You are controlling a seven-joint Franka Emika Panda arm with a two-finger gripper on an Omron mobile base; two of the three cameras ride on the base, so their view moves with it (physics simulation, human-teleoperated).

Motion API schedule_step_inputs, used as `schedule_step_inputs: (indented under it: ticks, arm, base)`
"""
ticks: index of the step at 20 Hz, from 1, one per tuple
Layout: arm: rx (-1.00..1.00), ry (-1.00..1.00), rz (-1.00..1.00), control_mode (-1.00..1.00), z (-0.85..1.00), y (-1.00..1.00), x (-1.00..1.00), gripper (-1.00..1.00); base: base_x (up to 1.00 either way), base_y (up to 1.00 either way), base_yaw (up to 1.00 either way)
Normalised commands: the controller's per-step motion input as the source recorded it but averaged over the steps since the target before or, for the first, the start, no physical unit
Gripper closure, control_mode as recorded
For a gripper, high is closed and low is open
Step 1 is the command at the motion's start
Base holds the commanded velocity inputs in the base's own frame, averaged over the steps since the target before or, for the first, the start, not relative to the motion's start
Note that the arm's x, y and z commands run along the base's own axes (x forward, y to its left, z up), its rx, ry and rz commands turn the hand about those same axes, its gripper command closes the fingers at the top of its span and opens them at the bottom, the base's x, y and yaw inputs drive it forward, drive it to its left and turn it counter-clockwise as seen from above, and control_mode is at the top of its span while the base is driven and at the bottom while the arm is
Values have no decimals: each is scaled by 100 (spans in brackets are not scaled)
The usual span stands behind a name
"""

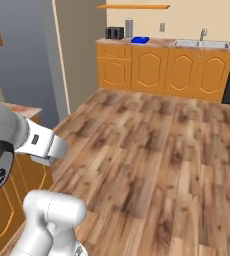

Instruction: Take out the milk from the fridge and place it on the tray on the counter. Then take the sugar cube near the tray and place it in the tray.

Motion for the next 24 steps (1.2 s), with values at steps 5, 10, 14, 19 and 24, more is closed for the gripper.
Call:
schedule_step_inputs:
  ticks: [5, 10, 14, 19, 24]
  arm:
    - [0, 0, 0, 100, 0, 0, 0, 100]
    - [0, 0, 0, 100, 0, 0, 0, 100]
    - [0, 0, 0, 100, 0, 0, 0, 100]
    - [0, 0, 0, 100, 0, 0, 0, 100]
    - [0, 0, 0, 100, 0, 0, 0, 100]
  base:
    - [100, 16, 0]
    - [100, 8, 0]
    - [100, 11, 0]
    - [100, 15, 0]
    - [100, 17, 0]
